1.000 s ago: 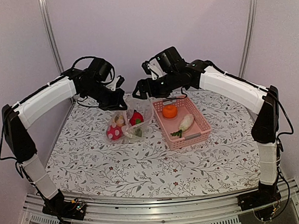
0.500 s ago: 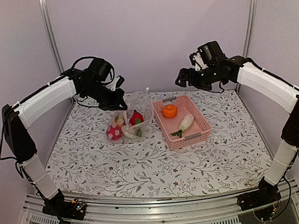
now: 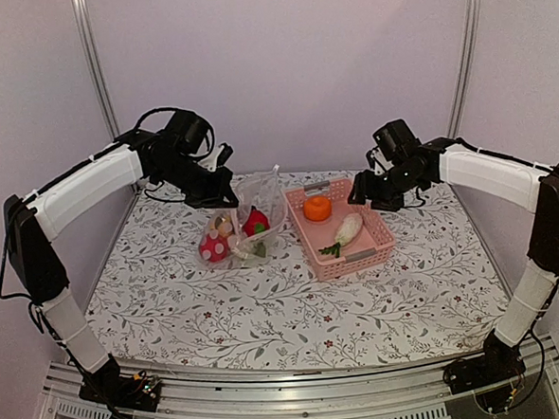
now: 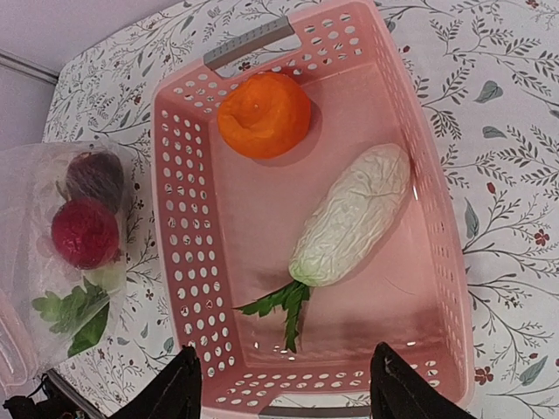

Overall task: Place the food in the zip-top bag and seal the zipper
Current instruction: Pick up the fake vegetable from the bin.

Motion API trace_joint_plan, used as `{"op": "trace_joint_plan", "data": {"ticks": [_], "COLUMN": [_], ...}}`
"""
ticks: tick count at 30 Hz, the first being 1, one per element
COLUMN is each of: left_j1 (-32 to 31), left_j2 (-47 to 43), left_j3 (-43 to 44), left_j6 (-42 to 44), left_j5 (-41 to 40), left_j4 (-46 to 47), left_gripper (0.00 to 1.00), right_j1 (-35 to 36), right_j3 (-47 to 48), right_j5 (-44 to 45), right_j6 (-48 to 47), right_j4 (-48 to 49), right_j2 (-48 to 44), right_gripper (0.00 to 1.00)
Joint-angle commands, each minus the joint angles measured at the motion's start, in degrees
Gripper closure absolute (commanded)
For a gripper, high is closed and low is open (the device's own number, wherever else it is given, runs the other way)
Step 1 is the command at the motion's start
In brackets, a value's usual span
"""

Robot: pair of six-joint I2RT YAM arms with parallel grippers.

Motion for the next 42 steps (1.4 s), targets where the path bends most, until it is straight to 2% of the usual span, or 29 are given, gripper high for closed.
{"op": "trace_joint_plan", "data": {"ticks": [1, 16, 27, 34, 40, 42], "left_j1": [0.6, 0.6, 0.9, 1.1, 1.2, 1.2], "left_j2": [-0.6, -1.8, -1.8, -1.8, -1.8, -2.0], "left_j3": [-0.9, -2.3, -2.1, -2.1, -2.4, -2.6], "left_j6": [-0.2, -0.2, 0.2, 0.3, 0.3, 0.3], "left_j5": [0.0, -1.1, -1.0, -0.9, -0.5, -0.6], "left_j4": [0.7, 0.7, 0.7, 0.7, 0.9, 0.9], "left_gripper": [1.00, 1.00, 1.00, 1.00, 1.00, 1.00], "right_j1": [0.1, 0.1, -0.9, -2.1, -2.0, -1.6], "right_j3": [-1.1, 2.7, 9.9, 10.0, 9.1, 7.9], "right_j5": [-2.7, 0.2, 1.4, 1.5, -3.1, -3.2], "right_j6": [2.6, 7.7, 10.2, 12.9, 12.0, 11.9], "right_j4": [3.5, 4.8, 2.9, 2.3, 5.0, 5.8], "right_j2": [2.4, 14.7, 24.4, 26.9, 27.0, 25.0], "right_gripper": [0.37, 0.36, 0.39, 0.41, 0.69, 0.72]}}
